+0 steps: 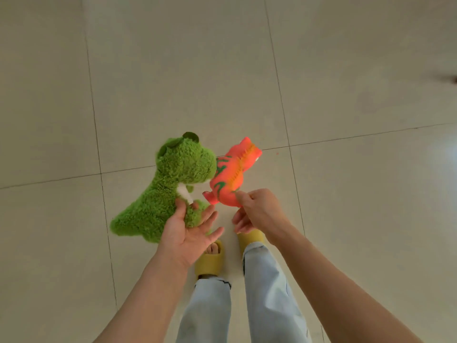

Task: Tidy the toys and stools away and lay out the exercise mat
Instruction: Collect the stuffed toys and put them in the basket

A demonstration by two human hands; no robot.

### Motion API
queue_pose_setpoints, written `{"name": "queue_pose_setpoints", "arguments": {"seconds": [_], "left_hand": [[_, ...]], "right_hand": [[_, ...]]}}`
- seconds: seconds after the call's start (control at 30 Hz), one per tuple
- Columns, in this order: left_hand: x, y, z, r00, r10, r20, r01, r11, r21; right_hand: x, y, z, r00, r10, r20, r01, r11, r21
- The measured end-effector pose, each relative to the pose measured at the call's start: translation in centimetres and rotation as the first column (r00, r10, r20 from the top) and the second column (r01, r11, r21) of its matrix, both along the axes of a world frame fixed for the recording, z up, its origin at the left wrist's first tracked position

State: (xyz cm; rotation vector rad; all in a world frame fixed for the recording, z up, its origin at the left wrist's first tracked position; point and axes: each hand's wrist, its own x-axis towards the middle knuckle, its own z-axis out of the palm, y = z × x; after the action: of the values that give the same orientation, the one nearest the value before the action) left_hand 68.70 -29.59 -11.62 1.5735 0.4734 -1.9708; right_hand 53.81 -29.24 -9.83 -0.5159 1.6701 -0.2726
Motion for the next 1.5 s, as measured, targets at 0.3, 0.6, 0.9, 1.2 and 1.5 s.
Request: {"name": "queue_pose_setpoints", "arguments": {"seconds": [0.3, 0.6, 0.9, 1.2, 1.5], "left_hand": [[-7.3, 2.5, 3.9, 0.842, -0.483, -0.242, 0.473, 0.875, -0.102], [-15.4, 10.4, 5.0, 0.68, -0.726, -0.106, 0.726, 0.687, -0.043], [-26.9, 23.0, 7.4, 0.386, -0.922, 0.008, 0.921, 0.386, -0.051], [-39.4, 34.9, 6.4, 0.172, -0.975, 0.142, 0.985, 0.171, -0.025], [-51.5, 47.3, 5.6, -0.033, -0.99, 0.14, 0.996, -0.044, -0.074]], "right_hand": [[-3.1, 7.9, 6.3, 0.957, -0.288, -0.028, 0.282, 0.952, -0.123], [-6.7, 19.9, 7.2, 0.854, -0.519, 0.045, 0.521, 0.848, -0.102], [-14.3, 33.8, 7.5, 0.651, -0.743, 0.158, 0.759, 0.638, -0.125], [-25.2, 53.4, 5.9, -0.014, -0.99, 0.14, 0.986, -0.037, -0.164], [-31.5, 69.9, 3.8, -0.293, -0.954, -0.065, 0.94, -0.275, -0.202]]}}
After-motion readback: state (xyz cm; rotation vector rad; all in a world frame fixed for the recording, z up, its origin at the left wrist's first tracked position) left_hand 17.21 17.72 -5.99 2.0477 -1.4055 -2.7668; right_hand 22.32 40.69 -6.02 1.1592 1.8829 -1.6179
